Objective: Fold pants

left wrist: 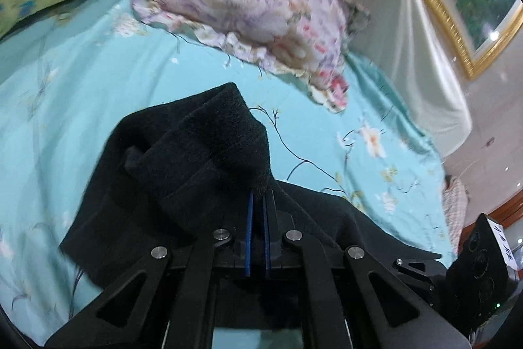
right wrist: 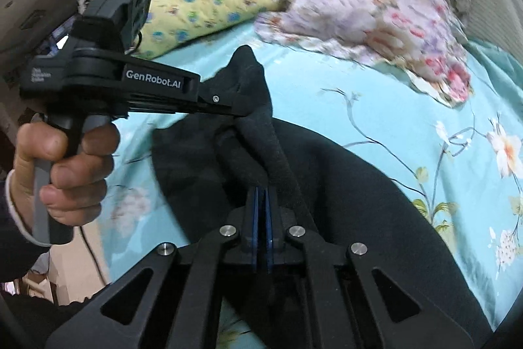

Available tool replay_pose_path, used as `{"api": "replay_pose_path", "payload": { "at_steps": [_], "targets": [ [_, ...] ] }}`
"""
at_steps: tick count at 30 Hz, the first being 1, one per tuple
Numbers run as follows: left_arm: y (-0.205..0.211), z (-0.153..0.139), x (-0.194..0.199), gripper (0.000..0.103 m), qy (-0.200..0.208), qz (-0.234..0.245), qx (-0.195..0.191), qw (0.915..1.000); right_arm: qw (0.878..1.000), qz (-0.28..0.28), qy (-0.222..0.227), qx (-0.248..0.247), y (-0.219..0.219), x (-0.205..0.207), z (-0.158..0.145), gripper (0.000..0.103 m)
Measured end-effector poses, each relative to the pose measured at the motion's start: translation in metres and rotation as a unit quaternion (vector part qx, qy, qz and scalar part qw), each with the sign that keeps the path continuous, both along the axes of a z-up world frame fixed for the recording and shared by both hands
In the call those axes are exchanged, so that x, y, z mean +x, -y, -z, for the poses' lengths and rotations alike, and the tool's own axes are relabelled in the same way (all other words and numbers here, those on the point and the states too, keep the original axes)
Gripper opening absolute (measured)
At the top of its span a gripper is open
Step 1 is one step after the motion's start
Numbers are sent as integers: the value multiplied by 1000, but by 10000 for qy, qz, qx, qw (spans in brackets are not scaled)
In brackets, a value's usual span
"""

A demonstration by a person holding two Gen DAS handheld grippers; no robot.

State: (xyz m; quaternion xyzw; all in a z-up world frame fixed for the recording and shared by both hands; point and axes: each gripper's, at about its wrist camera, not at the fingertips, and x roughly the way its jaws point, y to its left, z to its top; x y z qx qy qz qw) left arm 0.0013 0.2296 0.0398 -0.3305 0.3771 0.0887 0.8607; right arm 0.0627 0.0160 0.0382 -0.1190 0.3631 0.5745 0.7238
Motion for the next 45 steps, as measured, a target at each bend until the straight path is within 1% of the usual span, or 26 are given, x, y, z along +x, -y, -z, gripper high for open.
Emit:
{"api": "replay_pose_path", "payload": {
  "at_steps": [3,5,7,9,12,16,20,22,25,27,29,31,35,36,37,38,39,40,41,43,45],
  "targets": [
    [-2,-2,-31,3,164,-103,-30,9998,9999,-152,65,25,-1,-22,-8,5],
    [-6,0,-53,3,289,-190,-147,9993,9997,-221,80,-9,-3,-34,-8,5],
    [-11,6,-66,4,355,-240,-237,9988,9994,-288,159,-125,-8,-47,-4,5],
    [-15,16,-76,4,333,-286,-314,9985,9992,-291,133,-252,-13,-53,5,5],
    [-17,28,-83,4,293,-349,-343,9984,9990,-252,60,-362,-19,-55,16,5],
    [-19,40,-89,4,302,-402,-417,9979,9989,-216,41,-423,-21,-60,22,5],
    [-15,43,-96,4,277,-385,-356,9982,9987,-240,-34,-454,-22,-61,25,5],
    [-15,44,-102,5,262,-369,-360,9983,9982,-354,-266,-398,-20,-63,25,6],
    [-18,45,-111,11,221,-428,-385,9981,9985,-294,-195,-408,-14,-70,24,6],
    [-19,43,-117,11,197,-500,-360,9979,9986,-257,-270,-365,-9,-69,22,6],
    [-21,40,-121,16,198,-549,-364,9976,9990,-126,-314,-307,-1,-65,19,6],
    [-24,38,-125,31,182,-650,-371,9970,9990,-28,-364,-245,5,-60,16,6],
    [-31,34,-131,46,160,-821,-508,9952,9989,231,-351,-201,18,-51,11,6],
    [-33,34,-133,54,167,-863,-573,9945,9987,301,-360,-192,21,-48,10,6],
    [-36,34,-134,59,174,-909,-670,9935,9985,359,-387,-172,24,-43,9,6],
    [-37,34,-135,60,172,-929,-720,9929,9981,424,-425,-149,27,-39,9,7],
    [-39,34,-135,62,161,-971,-784,9921,9976,491,-462,-129,31,-36,9,8],
    [-41,35,-135,65,149,-1034,-864,9908,9969,590,-509,-106,36,-31,9,15],
    [-43,36,-134,65,131,-1080,-929,9897,9961,686,-552,-78,39,-26,9,30],
    [-45,37,-132,66,103,-1151,-1009,9882,9941,908,-589,11,47,-16,7,51],
    [-45,39,-126,66,25,-1191,-1045,9874,9921,1124,-553,103,55,-7,4,51]
  ]
}}
